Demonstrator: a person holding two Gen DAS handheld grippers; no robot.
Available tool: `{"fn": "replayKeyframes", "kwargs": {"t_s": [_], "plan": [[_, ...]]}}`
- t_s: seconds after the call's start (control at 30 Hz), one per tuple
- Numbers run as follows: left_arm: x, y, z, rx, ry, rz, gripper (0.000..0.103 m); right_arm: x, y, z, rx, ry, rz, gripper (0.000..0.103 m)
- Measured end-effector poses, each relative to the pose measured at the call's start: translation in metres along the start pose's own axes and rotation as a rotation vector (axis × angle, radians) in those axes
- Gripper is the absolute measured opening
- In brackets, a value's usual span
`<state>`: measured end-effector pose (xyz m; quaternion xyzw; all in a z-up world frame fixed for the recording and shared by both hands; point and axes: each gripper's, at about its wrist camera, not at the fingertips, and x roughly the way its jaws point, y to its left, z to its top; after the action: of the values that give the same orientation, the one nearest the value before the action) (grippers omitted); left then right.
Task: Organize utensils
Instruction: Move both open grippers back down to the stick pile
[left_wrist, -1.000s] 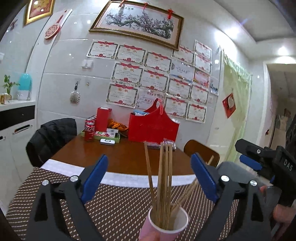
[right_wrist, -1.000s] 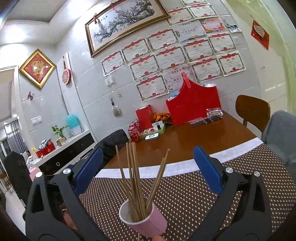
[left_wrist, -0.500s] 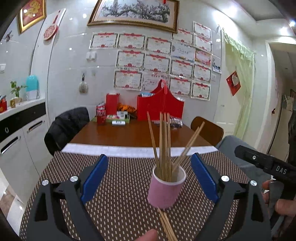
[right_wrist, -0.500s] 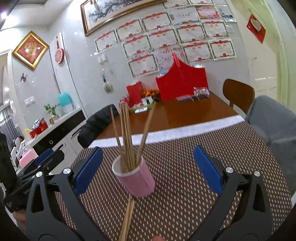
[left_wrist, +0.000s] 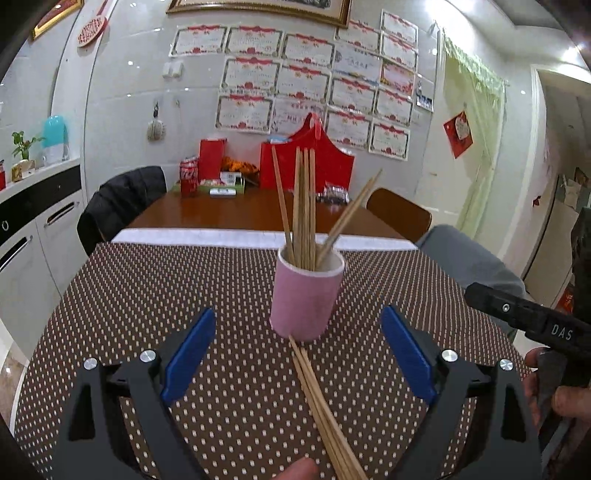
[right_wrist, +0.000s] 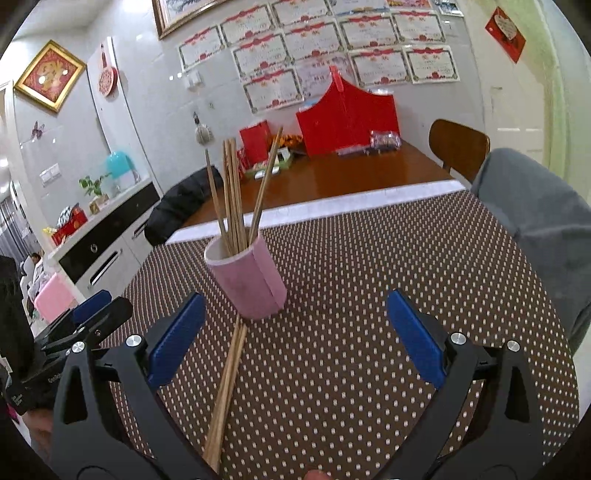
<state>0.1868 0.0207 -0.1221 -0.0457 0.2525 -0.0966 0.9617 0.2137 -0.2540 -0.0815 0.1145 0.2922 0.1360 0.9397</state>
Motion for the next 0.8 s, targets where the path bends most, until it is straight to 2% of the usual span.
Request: {"fn": "replayKeyframes", "kwargs": {"t_s": [0.3,0.5,0.8], "plan": [[0.008,0.002,-0.046,-0.024,0.16,0.022,0.09,0.006,-0.007,-0.033,0.0,0.103,-0.01,0.097],[0.015,0.002,-0.082,-0.042,0.272,0.026,0.09,0.005,-0.015,-0.045,0.015,0.134,-0.017,0.097],[0.013,0.0,-0.107,-0.039,0.324,0.031,0.09,0.01,-0.014,-0.054,0.009,0.183,-0.02,0.097]]}}
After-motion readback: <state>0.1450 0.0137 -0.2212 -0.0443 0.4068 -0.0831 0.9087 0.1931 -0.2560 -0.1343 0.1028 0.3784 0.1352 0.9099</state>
